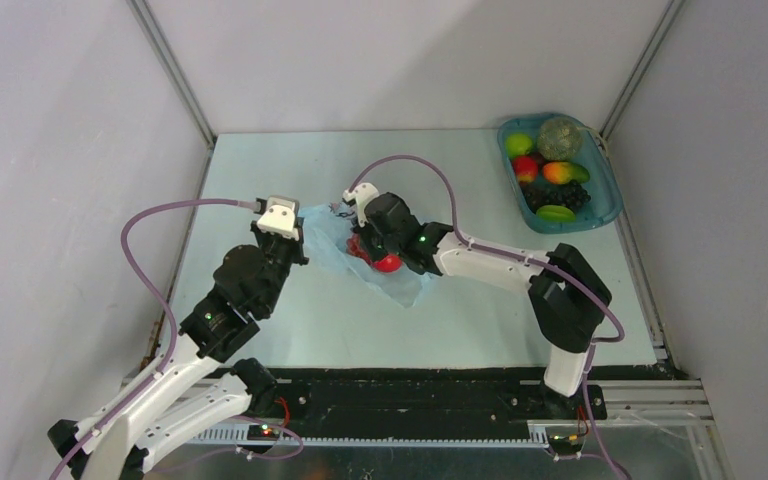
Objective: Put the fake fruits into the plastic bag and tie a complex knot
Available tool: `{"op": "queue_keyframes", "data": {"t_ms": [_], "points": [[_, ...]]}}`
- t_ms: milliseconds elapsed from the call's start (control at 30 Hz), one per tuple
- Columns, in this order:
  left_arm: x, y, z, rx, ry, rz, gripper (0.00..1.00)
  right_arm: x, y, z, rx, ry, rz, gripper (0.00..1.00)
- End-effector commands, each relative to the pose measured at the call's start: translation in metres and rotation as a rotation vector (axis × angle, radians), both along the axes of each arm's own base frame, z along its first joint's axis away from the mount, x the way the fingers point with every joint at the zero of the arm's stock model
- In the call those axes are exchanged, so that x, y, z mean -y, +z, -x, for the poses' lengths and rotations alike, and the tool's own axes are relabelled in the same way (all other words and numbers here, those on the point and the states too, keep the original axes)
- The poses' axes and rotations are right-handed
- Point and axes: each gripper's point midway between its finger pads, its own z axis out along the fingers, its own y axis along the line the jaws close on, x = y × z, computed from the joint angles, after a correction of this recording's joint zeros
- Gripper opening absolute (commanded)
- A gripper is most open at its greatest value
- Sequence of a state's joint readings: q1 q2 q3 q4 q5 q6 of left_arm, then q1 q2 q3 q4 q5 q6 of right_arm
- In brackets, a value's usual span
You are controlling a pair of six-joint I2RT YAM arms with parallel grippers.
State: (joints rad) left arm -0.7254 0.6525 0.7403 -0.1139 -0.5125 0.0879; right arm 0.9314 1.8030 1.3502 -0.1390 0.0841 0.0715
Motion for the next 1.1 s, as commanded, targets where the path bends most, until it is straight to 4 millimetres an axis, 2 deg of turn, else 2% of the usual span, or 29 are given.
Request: {"op": "queue_keyframes", "data": {"t_ms": [0,33,67,100,133,200,267,433,533,733,900,1000,1067], "points": [[0.000,0.008,-0.001,0.029,-0.001,0.021,0.00,-0.011,0.039,-0.019,0.060,-0.060,-0.091,0.13],[0.001,0.009,-0.001,0.030,-0.001,0.023,0.00,-0.011,0.039,-0.019,0.058,-0.060,-0.090,0.18],[0.001,0.008,-0.001,0.029,-0.003,0.022,0.00,-0.010,0.040,-0.018,0.057,-0.061,-0.088,0.31],[0.001,0.008,-0.001,0.029,-0.003,0.021,0.00,-0.010,0.040,-0.018,0.056,-0.062,-0.087,0.37],[0.001,0.008,-0.001,0.028,-0.004,0.021,0.00,-0.009,0.040,-0.017,0.054,-0.062,-0.086,0.47],[0.002,0.008,-0.001,0.027,-0.004,0.022,0.00,-0.009,0.041,-0.015,0.054,-0.060,-0.086,0.58],[0.001,0.008,-0.001,0.028,-0.002,0.023,0.00,-0.009,0.042,-0.015,0.057,-0.063,-0.085,0.64],[0.001,0.009,-0.001,0.029,-0.003,0.022,0.00,-0.007,0.048,-0.014,0.063,-0.066,-0.092,0.65],[0.001,0.008,-0.001,0.029,-0.003,0.022,0.00,-0.006,0.058,-0.011,0.072,-0.063,-0.105,0.65],[0.001,0.008,-0.001,0.030,-0.001,0.021,0.00,0.004,0.097,0.005,0.087,-0.036,-0.171,0.65],[0.001,0.008,-0.001,0.029,0.000,0.021,0.00,0.033,0.142,0.023,0.091,-0.031,-0.273,0.66],[0.001,0.008,-0.002,0.028,-0.001,0.023,0.00,0.060,0.156,0.020,0.098,-0.087,-0.287,0.68],[0.001,0.008,-0.001,0.028,-0.002,0.025,0.00,0.087,0.160,0.010,0.098,-0.160,-0.279,0.68]]}}
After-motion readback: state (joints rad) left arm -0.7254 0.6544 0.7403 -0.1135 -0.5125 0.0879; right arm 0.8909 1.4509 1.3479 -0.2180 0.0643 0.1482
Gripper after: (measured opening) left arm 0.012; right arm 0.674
